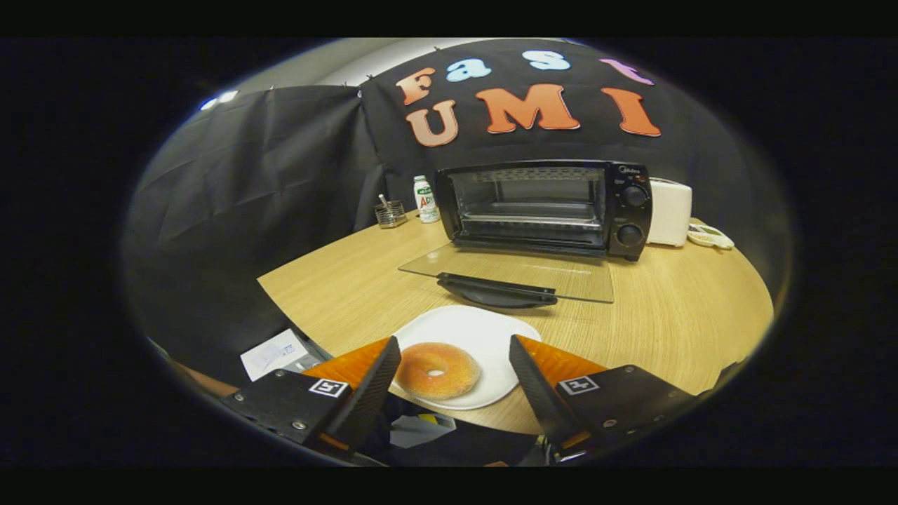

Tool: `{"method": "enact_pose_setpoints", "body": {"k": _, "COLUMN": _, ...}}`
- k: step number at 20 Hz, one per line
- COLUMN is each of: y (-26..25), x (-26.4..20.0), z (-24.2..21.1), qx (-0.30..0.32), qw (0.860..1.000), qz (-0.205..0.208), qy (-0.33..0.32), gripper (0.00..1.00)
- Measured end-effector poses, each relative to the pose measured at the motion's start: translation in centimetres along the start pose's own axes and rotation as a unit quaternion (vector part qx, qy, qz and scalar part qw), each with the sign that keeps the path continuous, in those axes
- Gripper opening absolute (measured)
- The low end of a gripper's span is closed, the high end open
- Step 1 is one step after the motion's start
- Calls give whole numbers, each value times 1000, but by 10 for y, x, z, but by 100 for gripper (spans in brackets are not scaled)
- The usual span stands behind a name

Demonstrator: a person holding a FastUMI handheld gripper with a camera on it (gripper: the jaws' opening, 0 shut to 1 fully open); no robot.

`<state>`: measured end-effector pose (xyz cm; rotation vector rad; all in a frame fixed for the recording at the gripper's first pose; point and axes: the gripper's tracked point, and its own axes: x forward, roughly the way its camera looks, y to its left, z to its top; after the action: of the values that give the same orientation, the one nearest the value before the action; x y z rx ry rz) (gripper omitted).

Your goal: Open the toaster oven, put the food inside, and close the toaster oven door.

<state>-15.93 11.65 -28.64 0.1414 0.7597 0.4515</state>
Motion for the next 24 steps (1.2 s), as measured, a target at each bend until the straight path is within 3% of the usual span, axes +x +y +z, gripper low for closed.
{"method": "enact_pose_setpoints", "body": {"k": 16, "y": 14, "x": 14, "z": -33, "qx": -11, "qw": 998, "qz": 12, "qy": 54, "gripper": 91}}
{"method": "enact_pose_setpoints", "body": {"k": 24, "y": 19, "x": 15, "z": -34, "qx": 24, "qw": 997, "qz": 21, "qy": 75, "gripper": 61}}
